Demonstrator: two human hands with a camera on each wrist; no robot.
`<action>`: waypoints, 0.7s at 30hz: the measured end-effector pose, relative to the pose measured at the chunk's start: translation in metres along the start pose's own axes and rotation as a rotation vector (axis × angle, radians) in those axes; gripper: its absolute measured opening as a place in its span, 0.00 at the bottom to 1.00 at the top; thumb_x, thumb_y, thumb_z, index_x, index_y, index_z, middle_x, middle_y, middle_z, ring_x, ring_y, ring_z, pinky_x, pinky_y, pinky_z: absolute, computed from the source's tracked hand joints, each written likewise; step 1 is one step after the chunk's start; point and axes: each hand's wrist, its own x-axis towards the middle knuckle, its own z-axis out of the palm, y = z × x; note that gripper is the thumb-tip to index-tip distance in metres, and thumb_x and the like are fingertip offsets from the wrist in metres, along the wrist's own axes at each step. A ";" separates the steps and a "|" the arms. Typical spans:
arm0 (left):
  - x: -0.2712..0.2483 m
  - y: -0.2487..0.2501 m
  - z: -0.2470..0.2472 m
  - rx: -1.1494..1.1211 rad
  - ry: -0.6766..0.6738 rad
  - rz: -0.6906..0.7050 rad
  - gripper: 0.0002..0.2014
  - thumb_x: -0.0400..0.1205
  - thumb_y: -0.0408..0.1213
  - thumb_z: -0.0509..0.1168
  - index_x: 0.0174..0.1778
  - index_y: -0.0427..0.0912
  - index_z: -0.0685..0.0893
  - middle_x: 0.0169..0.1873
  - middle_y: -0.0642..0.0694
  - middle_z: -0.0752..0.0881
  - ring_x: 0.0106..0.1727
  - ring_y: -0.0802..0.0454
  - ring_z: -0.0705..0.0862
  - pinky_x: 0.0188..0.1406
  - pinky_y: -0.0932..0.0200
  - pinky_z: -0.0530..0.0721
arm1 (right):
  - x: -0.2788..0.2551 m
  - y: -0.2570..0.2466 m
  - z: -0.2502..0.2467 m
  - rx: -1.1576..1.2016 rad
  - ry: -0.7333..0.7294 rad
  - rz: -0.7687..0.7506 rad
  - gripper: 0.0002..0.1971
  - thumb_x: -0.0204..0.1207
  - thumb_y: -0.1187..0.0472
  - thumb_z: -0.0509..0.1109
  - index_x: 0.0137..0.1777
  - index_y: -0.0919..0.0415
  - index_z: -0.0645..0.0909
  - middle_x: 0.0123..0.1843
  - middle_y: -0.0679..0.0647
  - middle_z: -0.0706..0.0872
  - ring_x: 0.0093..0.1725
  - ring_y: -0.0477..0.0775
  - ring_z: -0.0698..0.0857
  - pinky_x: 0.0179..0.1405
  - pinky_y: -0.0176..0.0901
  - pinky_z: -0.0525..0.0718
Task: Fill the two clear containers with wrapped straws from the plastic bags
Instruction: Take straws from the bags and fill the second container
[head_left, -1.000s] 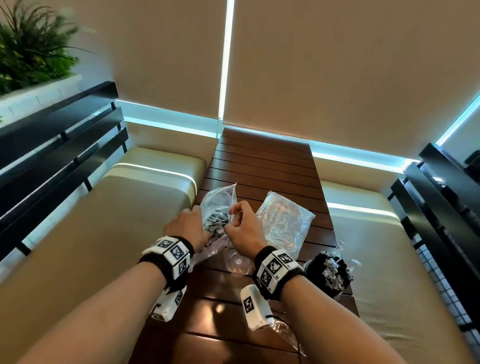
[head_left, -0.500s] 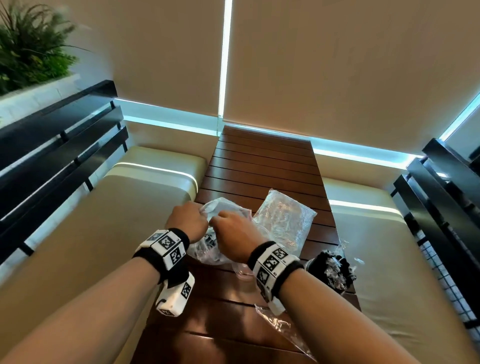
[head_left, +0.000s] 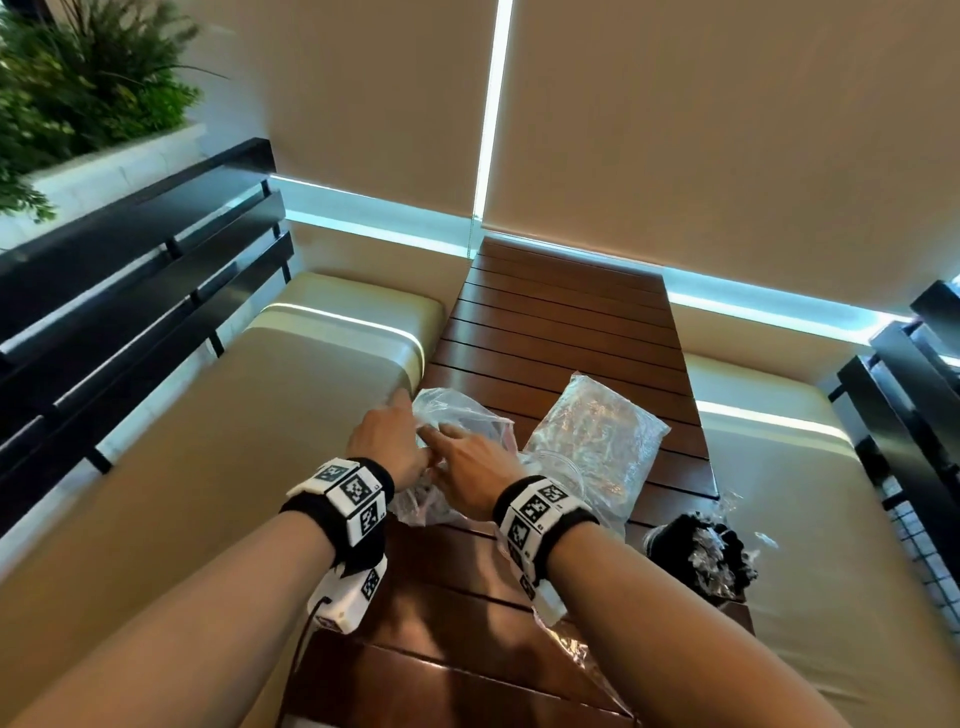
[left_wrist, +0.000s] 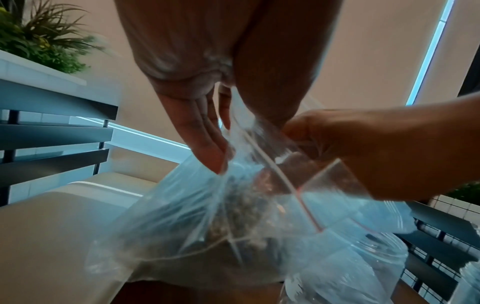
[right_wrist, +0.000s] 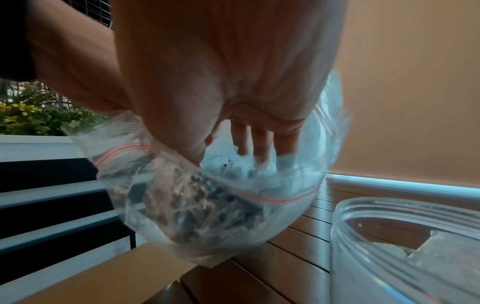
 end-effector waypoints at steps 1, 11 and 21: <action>0.002 0.000 0.000 -0.009 0.021 -0.037 0.23 0.73 0.39 0.74 0.59 0.38 0.73 0.52 0.36 0.84 0.55 0.34 0.85 0.52 0.46 0.84 | -0.001 -0.001 0.000 -0.008 -0.001 0.005 0.29 0.83 0.55 0.63 0.84 0.51 0.61 0.77 0.55 0.74 0.69 0.64 0.79 0.66 0.62 0.74; 0.003 0.000 0.000 0.026 0.025 0.093 0.12 0.80 0.35 0.60 0.30 0.44 0.71 0.41 0.44 0.78 0.44 0.37 0.82 0.39 0.51 0.80 | 0.016 -0.010 -0.010 0.129 -0.077 0.247 0.17 0.87 0.58 0.52 0.66 0.55 0.79 0.60 0.59 0.85 0.62 0.62 0.84 0.54 0.50 0.74; -0.002 -0.004 0.002 0.010 0.011 0.214 0.07 0.81 0.34 0.60 0.40 0.42 0.82 0.39 0.47 0.74 0.39 0.44 0.77 0.37 0.54 0.75 | 0.054 -0.012 0.005 0.208 -0.434 0.301 0.17 0.86 0.64 0.60 0.72 0.70 0.76 0.72 0.66 0.79 0.72 0.65 0.78 0.69 0.53 0.74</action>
